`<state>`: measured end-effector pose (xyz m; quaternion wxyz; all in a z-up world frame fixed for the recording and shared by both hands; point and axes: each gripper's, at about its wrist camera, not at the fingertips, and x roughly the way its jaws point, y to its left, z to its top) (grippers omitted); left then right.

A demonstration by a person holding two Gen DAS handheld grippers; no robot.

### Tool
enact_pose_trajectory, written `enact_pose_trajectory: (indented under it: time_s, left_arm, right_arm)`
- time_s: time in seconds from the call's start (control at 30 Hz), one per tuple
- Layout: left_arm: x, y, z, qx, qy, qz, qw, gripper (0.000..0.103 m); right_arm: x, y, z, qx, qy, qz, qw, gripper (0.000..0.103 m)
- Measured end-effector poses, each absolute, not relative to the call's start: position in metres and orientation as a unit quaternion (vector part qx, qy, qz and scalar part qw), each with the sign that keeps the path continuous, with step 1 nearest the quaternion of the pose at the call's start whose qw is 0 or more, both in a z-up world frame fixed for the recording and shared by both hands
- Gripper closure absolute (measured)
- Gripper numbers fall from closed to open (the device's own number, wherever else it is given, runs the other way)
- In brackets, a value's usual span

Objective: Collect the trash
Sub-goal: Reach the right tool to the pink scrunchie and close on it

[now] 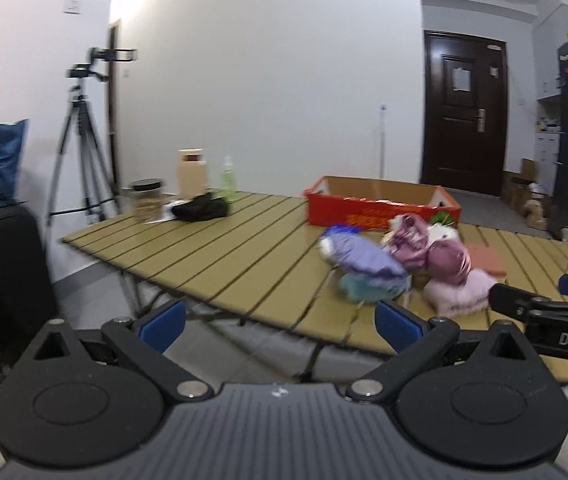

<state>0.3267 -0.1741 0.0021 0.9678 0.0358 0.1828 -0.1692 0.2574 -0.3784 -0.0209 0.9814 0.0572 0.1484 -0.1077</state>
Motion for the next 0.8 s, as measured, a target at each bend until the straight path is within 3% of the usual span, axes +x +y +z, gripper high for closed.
enact_pose_trajectory:
  time_s: [0.17, 0.2, 0.23, 0.3, 0.4, 0.43, 0.53, 0.57, 0.63, 0.7, 0.8]
  left_arm:
    - [0.381, -0.230, 0.010, 0.055, 0.178, -0.252, 0.950, 0.008]
    - [0.393, -0.240, 0.012, 0.061, 0.182, -0.277, 0.941, 0.016]
    - [0.408, -0.252, 0.013, 0.065, 0.187, -0.301, 0.933, 0.029]
    - [0.435, -0.274, 0.013, 0.072, 0.206, -0.323, 0.921, 0.042]
    - [0.478, -0.306, 0.004, 0.078, 0.246, -0.357, 0.898, 0.052]
    - [0.489, -0.316, -0.001, 0.085, 0.256, -0.366, 0.891, 0.053]
    - [0.516, -0.333, -0.018, 0.086, 0.293, -0.381, 0.873, 0.056]
    - [0.523, -0.337, -0.023, 0.076, 0.310, -0.385, 0.866, 0.058]
    - [0.524, -0.334, -0.029, 0.064, 0.313, -0.406, 0.856, 0.082]
    - [0.525, -0.336, -0.032, 0.071, 0.301, -0.396, 0.864, 0.095]
    - [0.531, -0.331, -0.031, 0.047, 0.307, -0.402, 0.862, 0.099]
  right_arm:
    - [0.308, -0.425, -0.023, 0.100, 0.150, -0.133, 0.975, 0.000]
    - [0.318, -0.436, -0.024, 0.118, 0.152, -0.130, 0.973, 0.002]
    - [0.326, -0.443, -0.025, 0.132, 0.153, -0.123, 0.972, 0.010]
    - [0.342, -0.456, -0.028, 0.151, 0.154, -0.122, 0.969, 0.022]
    - [0.369, -0.461, -0.036, 0.156, 0.169, -0.113, 0.967, 0.040]
    - [0.376, -0.463, -0.038, 0.159, 0.175, -0.112, 0.965, 0.051]
    - [0.397, -0.470, -0.049, 0.172, 0.196, -0.116, 0.958, 0.068]
    - [0.403, -0.473, -0.052, 0.177, 0.199, -0.110, 0.958, 0.072]
    - [0.407, -0.477, -0.058, 0.184, 0.202, -0.111, 0.956, 0.079]
    - [0.410, -0.484, -0.063, 0.199, 0.205, -0.112, 0.952, 0.086]
    - [0.408, -0.489, -0.064, 0.208, 0.204, -0.104, 0.951, 0.090]
